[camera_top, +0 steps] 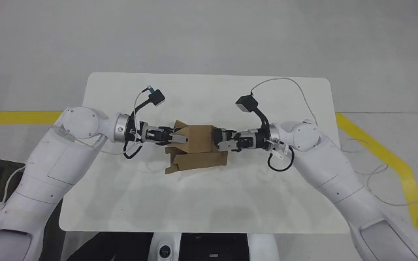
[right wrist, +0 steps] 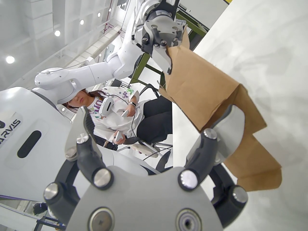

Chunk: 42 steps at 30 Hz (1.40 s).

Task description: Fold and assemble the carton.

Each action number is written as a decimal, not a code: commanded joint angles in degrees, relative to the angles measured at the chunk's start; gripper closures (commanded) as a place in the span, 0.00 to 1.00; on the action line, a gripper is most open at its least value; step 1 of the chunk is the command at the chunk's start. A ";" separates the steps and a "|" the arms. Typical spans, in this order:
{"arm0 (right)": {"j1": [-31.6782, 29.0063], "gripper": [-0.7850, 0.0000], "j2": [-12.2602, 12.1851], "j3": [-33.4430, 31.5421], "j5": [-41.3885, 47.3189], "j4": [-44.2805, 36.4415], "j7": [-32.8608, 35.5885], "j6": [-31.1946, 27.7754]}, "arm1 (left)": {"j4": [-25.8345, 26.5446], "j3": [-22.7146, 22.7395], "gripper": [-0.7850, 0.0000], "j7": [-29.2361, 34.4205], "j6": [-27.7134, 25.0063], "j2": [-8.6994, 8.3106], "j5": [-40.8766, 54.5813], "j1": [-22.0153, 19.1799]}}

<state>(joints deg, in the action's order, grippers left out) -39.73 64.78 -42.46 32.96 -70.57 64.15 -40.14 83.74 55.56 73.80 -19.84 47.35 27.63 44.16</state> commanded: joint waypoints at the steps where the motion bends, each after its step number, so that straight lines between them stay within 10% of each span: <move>1: 0.71 0.00 0.28 1.21 0.47 0.86 -0.42 -0.42 | 0.14 0.24 1.00 0.14 -0.04 0.02 0.12 0.19; 14: 2.31 0.00 0.96 5.76 6.99 3.10 -1.50 -1.51 | 0.18 1.77 1.00 0.23 0.61 0.28 1.83 1.28; 21: 2.87 0.51 1.03 6.72 9.38 4.42 -2.17 -2.18 | -0.28 2.31 1.00 0.37 0.67 0.43 1.07 1.42; 42: 7.14 0.64 1.92 10.81 8.70 7.25 0.06 0.05 | -0.25 2.69 1.00 0.74 1.27 1.15 -0.46 1.50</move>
<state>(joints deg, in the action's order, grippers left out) -32.73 66.59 -31.88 41.68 -63.47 64.27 -40.03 83.47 58.24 74.52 -18.58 48.48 27.19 45.65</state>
